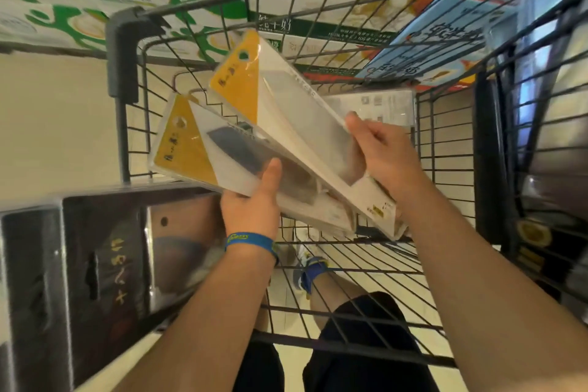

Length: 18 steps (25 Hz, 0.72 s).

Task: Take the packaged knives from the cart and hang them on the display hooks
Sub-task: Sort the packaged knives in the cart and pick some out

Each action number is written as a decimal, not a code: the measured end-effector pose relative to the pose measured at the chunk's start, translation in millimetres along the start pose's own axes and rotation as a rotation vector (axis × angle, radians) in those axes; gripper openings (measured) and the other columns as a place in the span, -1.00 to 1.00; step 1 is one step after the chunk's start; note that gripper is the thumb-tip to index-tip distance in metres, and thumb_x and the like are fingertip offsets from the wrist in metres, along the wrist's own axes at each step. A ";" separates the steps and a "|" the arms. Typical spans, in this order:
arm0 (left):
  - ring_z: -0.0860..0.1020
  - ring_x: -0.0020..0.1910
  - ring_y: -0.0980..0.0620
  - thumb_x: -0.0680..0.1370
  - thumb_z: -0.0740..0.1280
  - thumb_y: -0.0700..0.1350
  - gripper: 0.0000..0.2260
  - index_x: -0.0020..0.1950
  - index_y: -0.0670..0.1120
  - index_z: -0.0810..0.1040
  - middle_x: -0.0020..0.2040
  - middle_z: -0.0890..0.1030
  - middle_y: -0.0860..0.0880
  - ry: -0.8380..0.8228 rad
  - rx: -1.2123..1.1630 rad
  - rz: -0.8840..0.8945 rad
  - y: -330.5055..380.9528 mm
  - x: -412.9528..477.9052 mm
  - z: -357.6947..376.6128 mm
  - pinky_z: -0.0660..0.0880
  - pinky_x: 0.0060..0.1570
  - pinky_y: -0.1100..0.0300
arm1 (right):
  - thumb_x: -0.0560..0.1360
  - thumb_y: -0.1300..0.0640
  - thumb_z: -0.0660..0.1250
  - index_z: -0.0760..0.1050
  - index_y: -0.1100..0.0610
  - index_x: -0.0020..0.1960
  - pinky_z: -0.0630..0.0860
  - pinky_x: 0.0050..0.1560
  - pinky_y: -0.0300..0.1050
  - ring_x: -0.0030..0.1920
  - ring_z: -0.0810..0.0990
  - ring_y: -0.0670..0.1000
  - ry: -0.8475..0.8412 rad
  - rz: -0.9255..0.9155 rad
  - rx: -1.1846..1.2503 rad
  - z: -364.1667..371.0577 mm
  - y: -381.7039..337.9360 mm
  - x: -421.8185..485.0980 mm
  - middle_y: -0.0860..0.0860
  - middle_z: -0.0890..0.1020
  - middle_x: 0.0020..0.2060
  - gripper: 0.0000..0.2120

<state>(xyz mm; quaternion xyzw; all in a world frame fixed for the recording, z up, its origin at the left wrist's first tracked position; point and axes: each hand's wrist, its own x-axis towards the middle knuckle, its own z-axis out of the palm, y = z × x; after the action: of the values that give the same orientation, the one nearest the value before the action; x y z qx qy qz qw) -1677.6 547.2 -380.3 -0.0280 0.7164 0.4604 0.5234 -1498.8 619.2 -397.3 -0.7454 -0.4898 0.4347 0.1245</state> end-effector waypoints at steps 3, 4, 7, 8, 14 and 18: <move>0.71 -0.10 0.00 0.39 0.57 -0.01 -0.76 -0.02 -0.04 0.63 -0.11 0.74 0.02 -0.063 -0.006 -0.089 0.0 1.0 0.9 0.62 -0.08 0.00 | 0.64 -0.25 0.18 0.56 0.03 -0.32 0.42 -0.24 -0.24 -0.35 0.58 -0.28 -0.053 -0.021 -0.071 5.2 5.1 -6.4 -0.11 0.64 -0.40 -0.49; 0.70 -0.13 0.02 0.34 0.57 0.07 -0.68 0.01 -0.02 0.63 -0.13 0.74 0.04 -0.081 -0.012 -0.096 1.1 1.4 1.6 0.63 -0.14 0.02 | 0.66 -0.23 0.14 0.55 0.02 -0.30 0.44 -0.18 -0.19 -0.29 0.60 -0.25 -0.064 -0.037 -0.104 8.2 3.6 -5.3 -0.07 0.64 -0.35 -0.50; 0.71 -0.10 0.04 0.22 0.50 0.32 -0.51 0.00 0.05 0.65 -0.08 0.74 0.06 -0.117 -0.010 -0.076 5.0 1.3 3.3 0.65 -0.09 -0.01 | 0.67 -0.26 0.02 0.51 -0.06 -0.20 0.44 -0.13 -0.08 -0.13 0.62 -0.08 -0.141 -0.027 -0.097 20.2 -8.9 -2.2 -0.09 0.62 -0.22 -0.54; 0.70 -0.07 0.05 0.22 0.46 0.39 -0.47 0.03 0.09 0.66 -0.05 0.73 0.07 -0.124 0.015 -0.061 6.1 1.2 3.6 0.64 -0.03 -0.02 | 0.66 -0.29 -0.02 0.51 -0.08 -0.15 0.42 -0.14 -0.07 -0.13 0.61 -0.08 -0.176 -0.022 -0.087 25.4 -11.4 -4.0 -0.10 0.63 -0.21 -0.53; 0.58 0.26 -0.02 0.02 0.32 0.64 0.10 0.41 0.03 0.49 0.27 0.62 -0.01 -0.273 0.106 -0.026 0.1 -7.0 1.8 0.50 0.27 -0.03 | 0.71 -0.23 -0.05 0.62 0.12 -0.12 0.56 -0.09 -0.01 -0.19 0.65 0.05 -0.208 -0.056 -0.082 52.8 1.4 -16.3 0.10 0.65 -0.26 -0.38; 0.70 -0.08 0.10 0.30 0.64 0.05 -0.54 0.11 -0.07 0.64 -0.08 0.74 0.02 -0.217 0.187 0.103 -3.8 -2.2 8.5 0.59 -0.20 0.28 | 0.74 -0.07 -0.08 0.46 0.05 -0.23 0.34 -0.24 -0.37 -0.27 0.53 -0.08 -0.110 -0.285 -0.145 67.6 -6.4 -24.5 -0.04 0.56 -0.32 -0.49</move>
<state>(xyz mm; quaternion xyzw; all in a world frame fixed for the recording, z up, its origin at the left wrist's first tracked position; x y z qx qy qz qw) -1668.5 549.9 -381.2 0.1074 0.6960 0.4182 0.5737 -1558.3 585.6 -420.4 -0.6507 -0.6266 0.4161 0.1037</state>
